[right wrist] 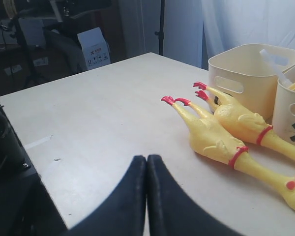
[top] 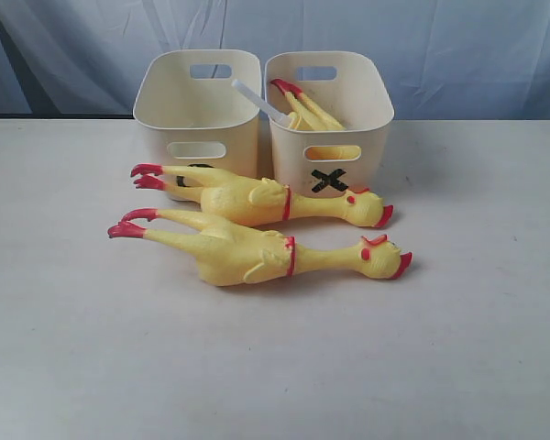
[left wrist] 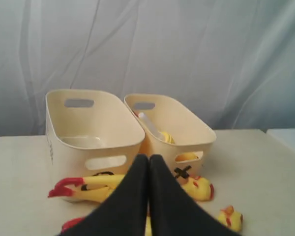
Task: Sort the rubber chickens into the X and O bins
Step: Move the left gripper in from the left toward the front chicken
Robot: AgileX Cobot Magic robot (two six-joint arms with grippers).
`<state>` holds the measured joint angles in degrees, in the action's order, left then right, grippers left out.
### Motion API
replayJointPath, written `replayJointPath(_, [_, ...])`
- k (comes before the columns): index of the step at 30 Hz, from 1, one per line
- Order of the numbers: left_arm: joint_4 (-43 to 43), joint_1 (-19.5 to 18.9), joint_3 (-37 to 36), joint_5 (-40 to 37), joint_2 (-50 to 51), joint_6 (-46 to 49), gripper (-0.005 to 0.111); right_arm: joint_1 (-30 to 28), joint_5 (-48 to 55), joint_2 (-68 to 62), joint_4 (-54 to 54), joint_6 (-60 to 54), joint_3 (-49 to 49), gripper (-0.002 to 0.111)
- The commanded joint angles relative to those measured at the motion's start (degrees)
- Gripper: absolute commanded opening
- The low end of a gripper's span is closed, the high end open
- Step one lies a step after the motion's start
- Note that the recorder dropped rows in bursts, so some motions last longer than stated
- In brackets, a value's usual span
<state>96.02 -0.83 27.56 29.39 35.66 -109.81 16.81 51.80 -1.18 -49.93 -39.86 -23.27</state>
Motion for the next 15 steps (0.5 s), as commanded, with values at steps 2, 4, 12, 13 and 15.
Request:
replayJointPath(2, [3.92, -0.18, 1.4, 4.23, 3.66, -3.7, 0.0, -0.15, 0.08, 0.4, -0.56, -0.07, 0.26, 0.0])
replayJointPath(4, [3.92, -0.18, 1.4, 4.64, 4.6, -3.7, 0.0, -0.15, 0.08, 0.4, -0.56, -0.07, 0.26, 0.0])
replayJointPath(12, [3.92, -0.18, 1.4, 6.41, 10.27, -3.7, 0.0, -0.15, -0.04, 0.4, -0.54, -0.07, 0.26, 0.0])
replayJointPath(13, [3.92, -0.18, 1.4, 6.82, 11.17, -3.7, 0.0, -0.15, -0.04, 0.4, -0.54, -0.07, 0.26, 0.0])
replayJointPath(15, [3.78, -0.18, 1.4, 7.96, 12.92, -3.7, 0.0, -0.15, -0.04, 0.4, -0.54, -0.07, 0.26, 0.0])
